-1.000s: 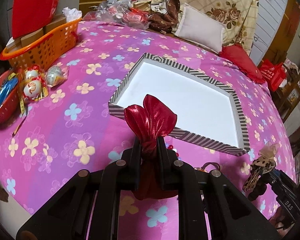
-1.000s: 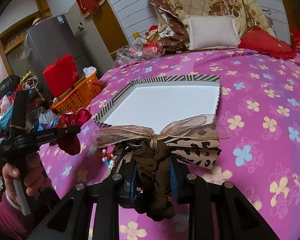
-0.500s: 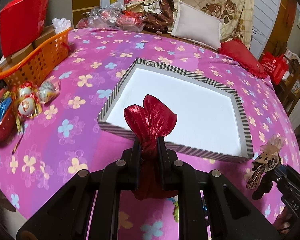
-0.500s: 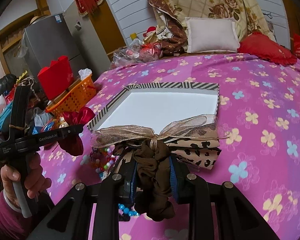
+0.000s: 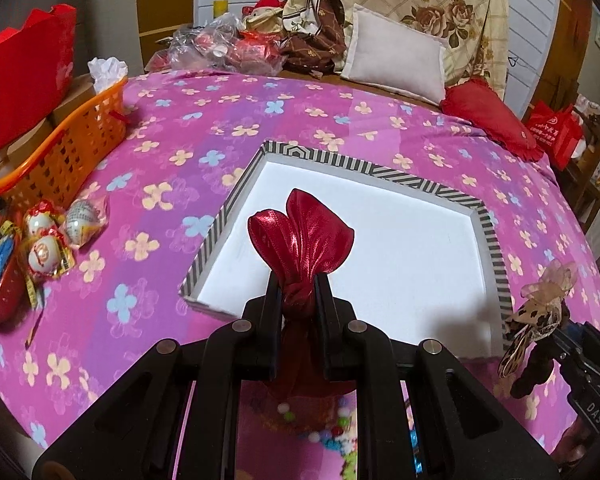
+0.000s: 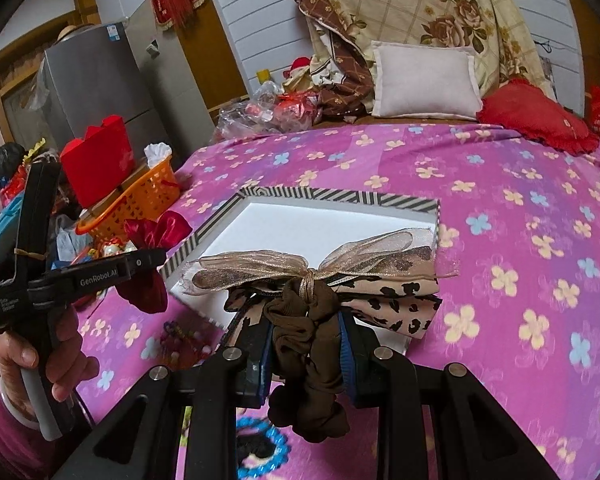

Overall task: Organize jewelry
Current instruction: 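Carry the red bow with the left tool while the right tool carries the leopard bow into the tray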

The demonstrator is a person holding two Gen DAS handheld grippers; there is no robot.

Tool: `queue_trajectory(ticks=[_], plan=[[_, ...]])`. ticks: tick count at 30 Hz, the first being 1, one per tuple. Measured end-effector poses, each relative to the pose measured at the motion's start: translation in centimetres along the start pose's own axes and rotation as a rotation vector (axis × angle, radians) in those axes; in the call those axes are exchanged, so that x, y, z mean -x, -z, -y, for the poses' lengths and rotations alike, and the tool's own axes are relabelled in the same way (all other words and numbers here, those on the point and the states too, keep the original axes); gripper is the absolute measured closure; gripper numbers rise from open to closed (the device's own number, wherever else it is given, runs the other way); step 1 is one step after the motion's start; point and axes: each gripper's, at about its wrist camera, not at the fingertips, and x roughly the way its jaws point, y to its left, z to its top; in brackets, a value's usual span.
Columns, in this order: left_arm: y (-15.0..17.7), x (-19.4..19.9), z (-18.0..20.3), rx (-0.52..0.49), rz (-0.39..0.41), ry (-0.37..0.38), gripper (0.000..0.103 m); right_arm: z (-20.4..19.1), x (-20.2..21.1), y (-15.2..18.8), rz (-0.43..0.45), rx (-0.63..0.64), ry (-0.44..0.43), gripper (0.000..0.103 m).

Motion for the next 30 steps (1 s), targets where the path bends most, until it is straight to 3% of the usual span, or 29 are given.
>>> queue_trajectory(ticks=[9, 30], plan=[[-1.8, -2.9, 0.9, -0.014, -0.016, -0.027, 0.089, 1.3, -3.5, -2.2, -0.028, -0.014, 0.021, 0.077], [-1.7, -9.7, 0.6, 0.021, -0.138, -0.052, 0.089, 3.1, -9.8, -1.3, -0.178, -0.029, 0.062, 0.077]])
